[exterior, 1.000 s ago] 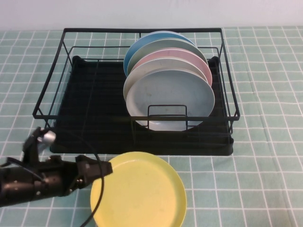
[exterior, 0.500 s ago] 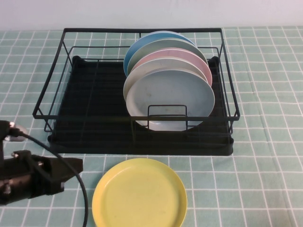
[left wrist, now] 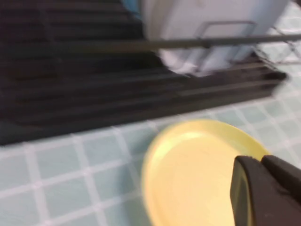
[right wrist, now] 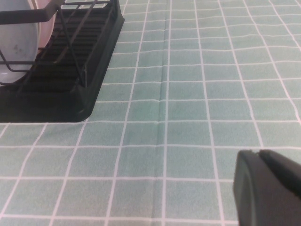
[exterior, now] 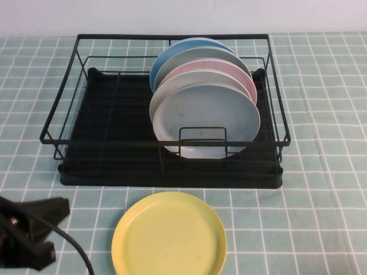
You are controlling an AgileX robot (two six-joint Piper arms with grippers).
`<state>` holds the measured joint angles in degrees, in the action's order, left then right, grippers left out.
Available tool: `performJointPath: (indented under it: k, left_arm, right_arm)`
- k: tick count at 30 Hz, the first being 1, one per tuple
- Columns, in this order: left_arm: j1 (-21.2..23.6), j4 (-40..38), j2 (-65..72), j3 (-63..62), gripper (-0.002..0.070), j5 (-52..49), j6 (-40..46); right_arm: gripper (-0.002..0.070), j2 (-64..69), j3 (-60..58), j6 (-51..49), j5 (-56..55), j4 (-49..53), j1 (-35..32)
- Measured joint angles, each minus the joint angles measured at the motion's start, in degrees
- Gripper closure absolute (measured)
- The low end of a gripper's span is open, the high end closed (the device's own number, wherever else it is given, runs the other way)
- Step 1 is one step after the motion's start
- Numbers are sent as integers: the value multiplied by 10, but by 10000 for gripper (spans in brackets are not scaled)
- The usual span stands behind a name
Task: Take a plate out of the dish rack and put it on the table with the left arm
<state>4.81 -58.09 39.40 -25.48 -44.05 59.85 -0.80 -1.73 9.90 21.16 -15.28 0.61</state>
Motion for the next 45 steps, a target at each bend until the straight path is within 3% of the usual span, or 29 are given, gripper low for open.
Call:
performJointPath:
  k: [12, 17, 28, 35, 38, 43, 45]
  left_arm:
    - [0, 42, -16, 0, 675, -61, -12]
    - [-22, 69, -33, 8, 675, -92, -15]
    - [-64, 30, -227, 63, 676, 158, -15]
    - [-65, 41, -342, 110, 676, 222, -30]
    - [-65, 87, -364, 137, 676, 230, -120]
    - [-65, 313, -381, 187, 676, 222, -441]
    - [-65, 387, -382, 212, 676, 230, -526]
  right_arm:
    - [694, 0, 0, 0, 0, 0, 0]
    - [694, 0, 0, 0, 0, 0, 0]
    - [694, 0, 0, 0, 0, 0, 0]
    - [694, 0, 0, 0, 0, 0, 0]
    - [694, 0, 0, 0, 0, 0, 0]
    - [694, 0, 0, 0, 0, 0, 0]
    - [694, 0, 0, 0, 0, 0, 0]
